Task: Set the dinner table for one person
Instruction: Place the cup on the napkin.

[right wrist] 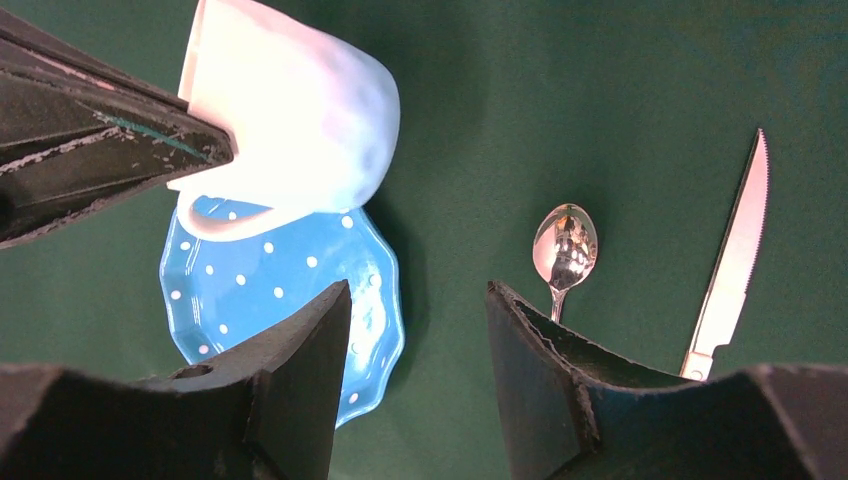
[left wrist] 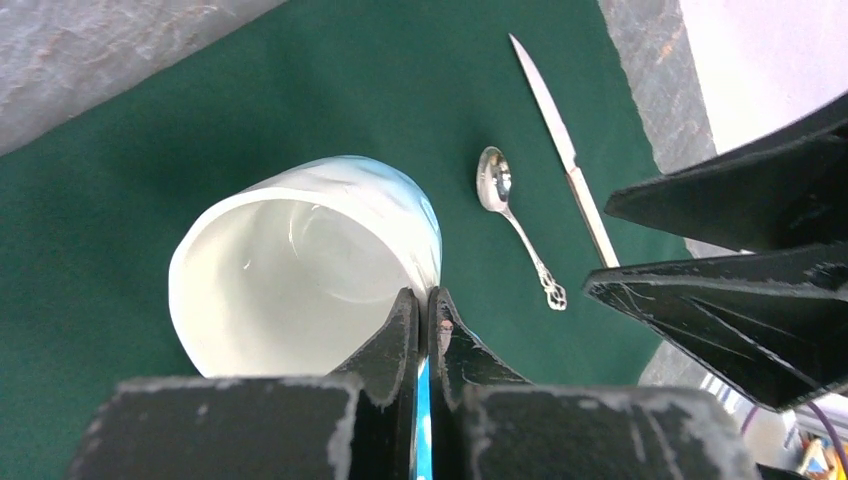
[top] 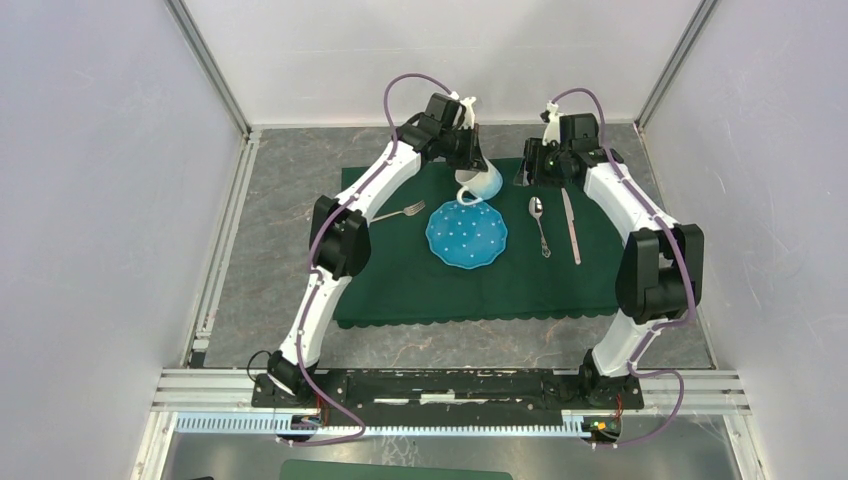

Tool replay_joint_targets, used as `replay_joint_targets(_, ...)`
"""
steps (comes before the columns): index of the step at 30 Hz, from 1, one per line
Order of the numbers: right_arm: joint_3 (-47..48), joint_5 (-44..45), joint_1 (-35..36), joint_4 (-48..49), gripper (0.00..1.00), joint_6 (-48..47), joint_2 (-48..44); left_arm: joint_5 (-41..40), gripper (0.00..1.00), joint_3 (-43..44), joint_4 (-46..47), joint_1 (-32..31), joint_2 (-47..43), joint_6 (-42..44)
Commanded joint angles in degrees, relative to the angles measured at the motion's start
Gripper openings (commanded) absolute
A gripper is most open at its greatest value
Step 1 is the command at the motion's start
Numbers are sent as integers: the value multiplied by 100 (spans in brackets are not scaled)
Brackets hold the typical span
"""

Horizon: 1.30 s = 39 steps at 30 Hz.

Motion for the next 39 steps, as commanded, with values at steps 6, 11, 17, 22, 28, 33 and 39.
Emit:
replay_joint_targets(6, -54, 6, -12, 186, 58, 12, -295, -1026, 2, 399, -100, 157, -349, 515)
replay_joint_targets(11, -174, 28, -4, 204, 58, 4, -385, -1306, 2, 395, -233, 272, -348, 669)
replay_joint_targets(17, -248, 55, -8, 209, 58, -5, -444, -1551, 2, 393, -354, 309, -308, 921)
replay_joint_targets(22, -239, 55, -11, 217, 58, 4, -444, -1651, 2, 360, -391, 322, -312, 988)
replay_joint_targets(28, -195, 36, -16, 209, 58, 15, -388, -1773, 8, 225, -400, 327, -334, 1015)
replay_joint_targets(33, -173, 35, -6, 222, 58, 17, -357, -1988, 20, -3, -401, 324, -424, 1061)
replay_joint_targets(39, -54, 11, -7, 223, 58, 38, -272, -2024, 39, -18, -400, 322, -411, 1094)
